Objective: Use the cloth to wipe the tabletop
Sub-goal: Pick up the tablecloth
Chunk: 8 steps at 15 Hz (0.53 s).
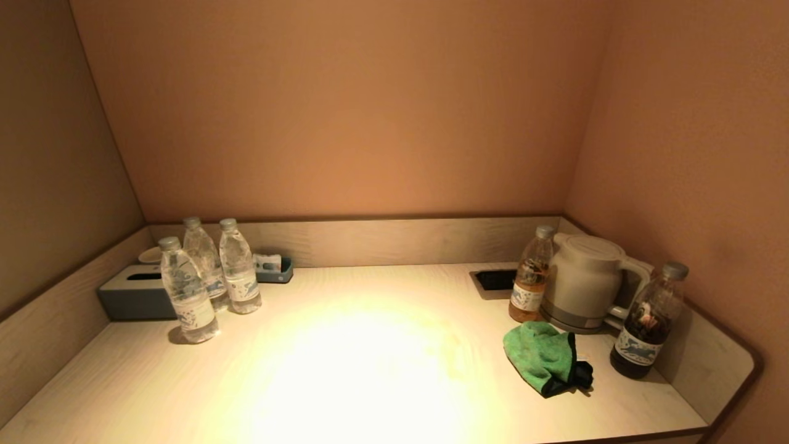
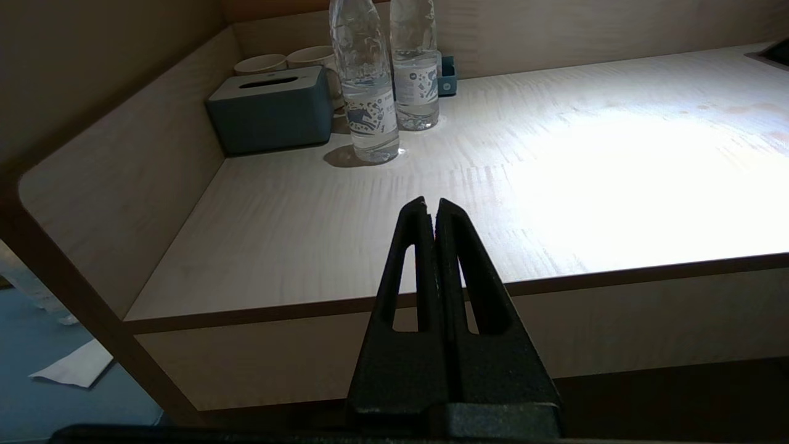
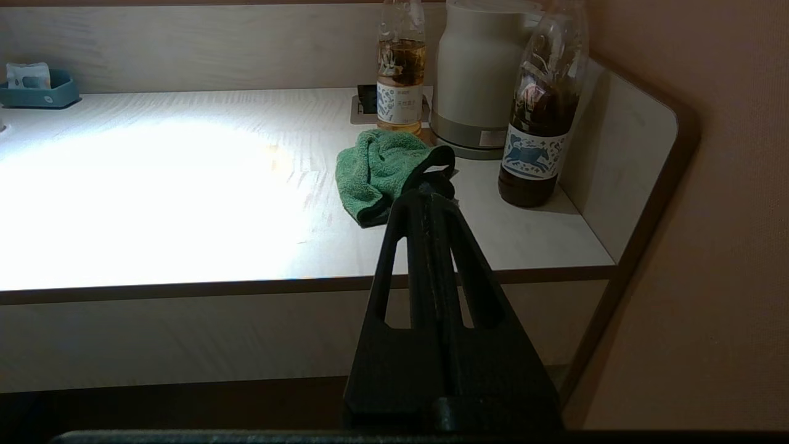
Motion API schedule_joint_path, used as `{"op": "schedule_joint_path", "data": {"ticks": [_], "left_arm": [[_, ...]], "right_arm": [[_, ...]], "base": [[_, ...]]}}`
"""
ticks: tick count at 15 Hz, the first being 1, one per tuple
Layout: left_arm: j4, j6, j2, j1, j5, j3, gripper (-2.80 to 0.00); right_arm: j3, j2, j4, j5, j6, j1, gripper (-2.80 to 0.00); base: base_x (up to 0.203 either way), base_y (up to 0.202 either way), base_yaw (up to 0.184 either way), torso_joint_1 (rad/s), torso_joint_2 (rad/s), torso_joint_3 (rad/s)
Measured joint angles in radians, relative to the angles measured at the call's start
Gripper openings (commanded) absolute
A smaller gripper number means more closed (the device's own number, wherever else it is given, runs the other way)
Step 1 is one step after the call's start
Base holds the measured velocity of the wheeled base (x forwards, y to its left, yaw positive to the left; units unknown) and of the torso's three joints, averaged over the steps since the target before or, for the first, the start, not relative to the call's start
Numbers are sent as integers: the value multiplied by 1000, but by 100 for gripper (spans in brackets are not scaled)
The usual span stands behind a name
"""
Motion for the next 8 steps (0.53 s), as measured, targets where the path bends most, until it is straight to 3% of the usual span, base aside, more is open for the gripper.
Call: {"op": "schedule_joint_path", "data": {"ticks": [8], "left_arm": [[0,0,0,1,0,1,-280]], "right_arm": [[0,0,0,-2,-9,-1,-280]], "base": [[0,0,0,0,0,0]]}}
